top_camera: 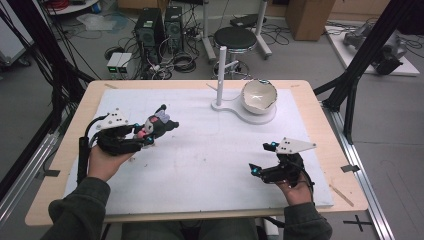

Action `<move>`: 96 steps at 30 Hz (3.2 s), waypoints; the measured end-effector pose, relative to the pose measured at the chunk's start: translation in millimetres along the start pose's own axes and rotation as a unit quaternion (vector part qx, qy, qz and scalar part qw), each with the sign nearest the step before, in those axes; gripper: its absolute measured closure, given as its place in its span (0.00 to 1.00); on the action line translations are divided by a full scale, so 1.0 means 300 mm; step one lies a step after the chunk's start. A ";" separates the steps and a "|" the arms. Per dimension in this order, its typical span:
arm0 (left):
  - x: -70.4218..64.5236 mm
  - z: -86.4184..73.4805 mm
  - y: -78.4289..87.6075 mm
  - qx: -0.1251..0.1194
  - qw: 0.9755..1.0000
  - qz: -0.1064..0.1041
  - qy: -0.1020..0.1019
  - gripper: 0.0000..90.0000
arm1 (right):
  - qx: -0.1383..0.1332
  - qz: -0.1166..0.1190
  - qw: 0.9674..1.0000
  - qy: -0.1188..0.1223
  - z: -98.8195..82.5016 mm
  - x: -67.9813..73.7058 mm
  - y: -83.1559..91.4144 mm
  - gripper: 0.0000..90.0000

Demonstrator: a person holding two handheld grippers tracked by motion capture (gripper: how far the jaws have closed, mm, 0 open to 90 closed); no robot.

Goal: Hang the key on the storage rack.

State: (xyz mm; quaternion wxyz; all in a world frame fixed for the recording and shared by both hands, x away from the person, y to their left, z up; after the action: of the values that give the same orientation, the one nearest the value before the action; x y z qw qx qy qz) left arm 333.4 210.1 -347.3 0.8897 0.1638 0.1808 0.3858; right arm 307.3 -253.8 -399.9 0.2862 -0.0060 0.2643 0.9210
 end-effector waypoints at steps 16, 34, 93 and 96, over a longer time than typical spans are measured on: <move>-0.030 0.073 -0.052 -0.025 1.000 -0.006 0.004 0.61 | -0.005 -0.006 1.000 -0.005 0.000 -0.006 0.006 0.12; -0.064 0.175 -0.161 -0.040 0.999 -0.020 0.009 0.61 | -0.010 -0.010 1.000 -0.006 -0.002 -0.012 0.010 0.12; -0.112 0.410 -0.549 0.010 1.000 0.021 0.012 0.62 | -0.032 -0.012 0.999 -0.012 -0.005 -0.036 0.018 0.12; -0.112 0.408 -0.555 0.010 1.000 0.019 0.011 0.62 | -0.032 -0.012 0.999 -0.012 -0.005 -0.036 0.018 0.12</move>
State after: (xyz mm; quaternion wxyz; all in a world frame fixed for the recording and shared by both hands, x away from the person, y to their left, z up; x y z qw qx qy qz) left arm 471.4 58.4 -304.8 0.8787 0.1718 0.1908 0.4024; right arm 313.1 -263.9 -396.7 0.2997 -0.0069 0.2312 0.9256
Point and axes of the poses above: each handheld gripper's, and its own axes: y roughly backward along the jaws, z roughly out of its top, x roughly to its left, the point moved 1 cm from there along -y, roughly forward along the jaws, and after that the axes turned 11 degrees about y, right-handed, at the moved point
